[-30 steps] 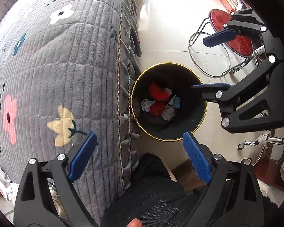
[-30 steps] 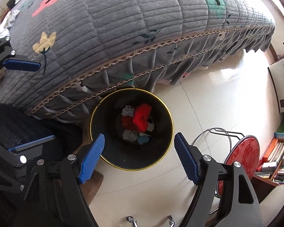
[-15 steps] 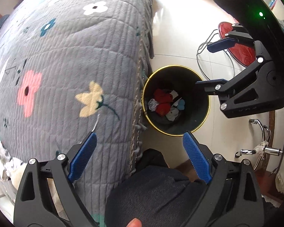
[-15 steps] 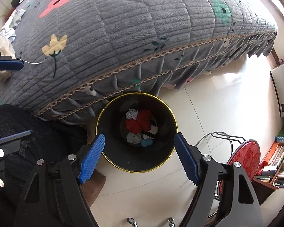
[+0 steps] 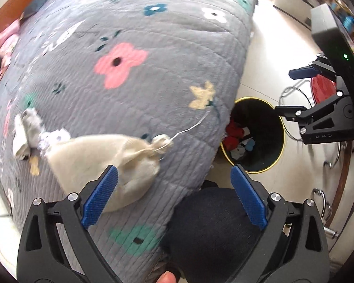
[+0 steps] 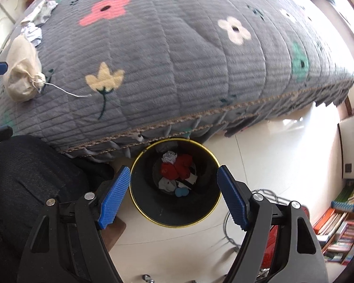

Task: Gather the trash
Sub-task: 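Move both tools back over the bed toward the cloth bag and paper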

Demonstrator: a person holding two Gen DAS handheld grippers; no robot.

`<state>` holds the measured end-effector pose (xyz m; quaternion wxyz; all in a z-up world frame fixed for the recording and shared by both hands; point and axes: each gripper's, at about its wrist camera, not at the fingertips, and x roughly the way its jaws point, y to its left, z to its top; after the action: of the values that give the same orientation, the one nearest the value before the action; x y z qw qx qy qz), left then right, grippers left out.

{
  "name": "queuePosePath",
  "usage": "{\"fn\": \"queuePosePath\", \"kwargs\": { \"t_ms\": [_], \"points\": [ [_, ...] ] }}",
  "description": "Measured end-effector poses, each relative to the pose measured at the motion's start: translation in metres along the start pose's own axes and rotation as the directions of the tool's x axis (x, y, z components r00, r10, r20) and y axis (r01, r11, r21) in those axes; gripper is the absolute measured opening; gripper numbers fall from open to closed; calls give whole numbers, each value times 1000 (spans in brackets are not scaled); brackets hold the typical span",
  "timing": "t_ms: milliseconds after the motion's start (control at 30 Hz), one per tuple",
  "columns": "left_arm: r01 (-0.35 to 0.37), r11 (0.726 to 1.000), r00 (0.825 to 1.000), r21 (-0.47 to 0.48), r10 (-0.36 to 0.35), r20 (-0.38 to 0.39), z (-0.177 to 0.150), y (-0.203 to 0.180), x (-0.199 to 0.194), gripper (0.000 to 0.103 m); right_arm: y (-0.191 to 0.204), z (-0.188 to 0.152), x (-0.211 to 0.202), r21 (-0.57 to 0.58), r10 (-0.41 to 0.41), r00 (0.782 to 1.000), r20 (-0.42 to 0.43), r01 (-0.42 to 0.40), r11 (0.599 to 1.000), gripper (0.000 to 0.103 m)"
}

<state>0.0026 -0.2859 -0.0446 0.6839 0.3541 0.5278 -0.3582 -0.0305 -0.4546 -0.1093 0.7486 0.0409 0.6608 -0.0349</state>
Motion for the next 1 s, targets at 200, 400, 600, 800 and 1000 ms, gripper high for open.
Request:
{"fn": "queuePosePath", "kwargs": {
  "t_ms": [200,400,600,800,1000],
  "points": [
    [-20,993,1000,-115,21,0,-13,27,-17,94,15,24,-17,-91,-4,999,37,7,996,73],
    [-32,983,999,-183,30,-10,-21,39,-23,94,31,41,-28,-168,4,998,64,6,986,73],
    [-51,961,999,-273,51,-5,-29,60,-25,94,50,58,-31,-256,13,997,77,7,967,73],
    [-30,928,999,-372,20,-29,-33,79,-11,94,65,75,-37,-332,23,995,98,10,943,73],
    [-9,919,999,-394,-12,-51,-19,76,16,97,75,98,-39,-389,40,993,111,6,921,73]
  ]
}}
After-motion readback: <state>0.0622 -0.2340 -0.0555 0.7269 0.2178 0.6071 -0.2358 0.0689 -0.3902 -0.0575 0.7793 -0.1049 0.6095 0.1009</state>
